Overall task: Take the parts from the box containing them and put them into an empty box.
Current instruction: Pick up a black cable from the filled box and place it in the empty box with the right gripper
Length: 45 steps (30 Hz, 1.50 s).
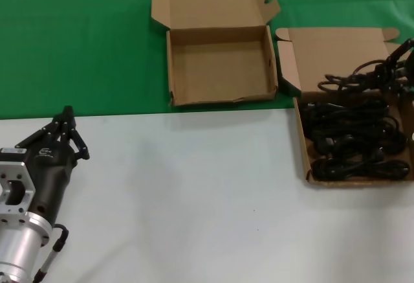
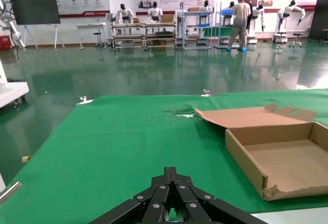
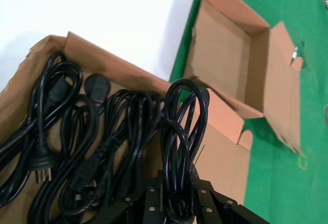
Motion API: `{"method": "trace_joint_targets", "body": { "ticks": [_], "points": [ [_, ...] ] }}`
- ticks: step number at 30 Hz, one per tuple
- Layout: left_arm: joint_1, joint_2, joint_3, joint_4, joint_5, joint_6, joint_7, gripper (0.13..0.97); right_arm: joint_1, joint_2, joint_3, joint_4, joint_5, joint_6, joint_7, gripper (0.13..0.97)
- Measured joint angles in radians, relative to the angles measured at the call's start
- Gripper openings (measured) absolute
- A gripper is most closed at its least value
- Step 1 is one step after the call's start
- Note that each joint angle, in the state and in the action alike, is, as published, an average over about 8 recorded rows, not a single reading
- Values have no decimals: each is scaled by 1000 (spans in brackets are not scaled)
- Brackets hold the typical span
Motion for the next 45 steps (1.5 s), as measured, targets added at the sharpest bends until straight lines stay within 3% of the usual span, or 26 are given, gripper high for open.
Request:
{"method": "trace_joint_targets", "body": {
  "ticks": [10,21,27,36,45],
  "points": [
    [0,0,0,0,0,0,0,139,-38,-5,4,199,13,-23,192,219],
    [0,0,0,0,0,0,0,139,-68,-129,0,272,22,65,277,219],
    [0,0,0,0,0,0,0,139,-47,-244,-1,199,28,138,250,219],
    [0,0,0,0,0,0,0,139,14,-415,21,-25,48,263,135,219],
    [0,0,0,0,0,0,0,139,-1,-509,-31,-115,98,427,78,219]
  ]
}}
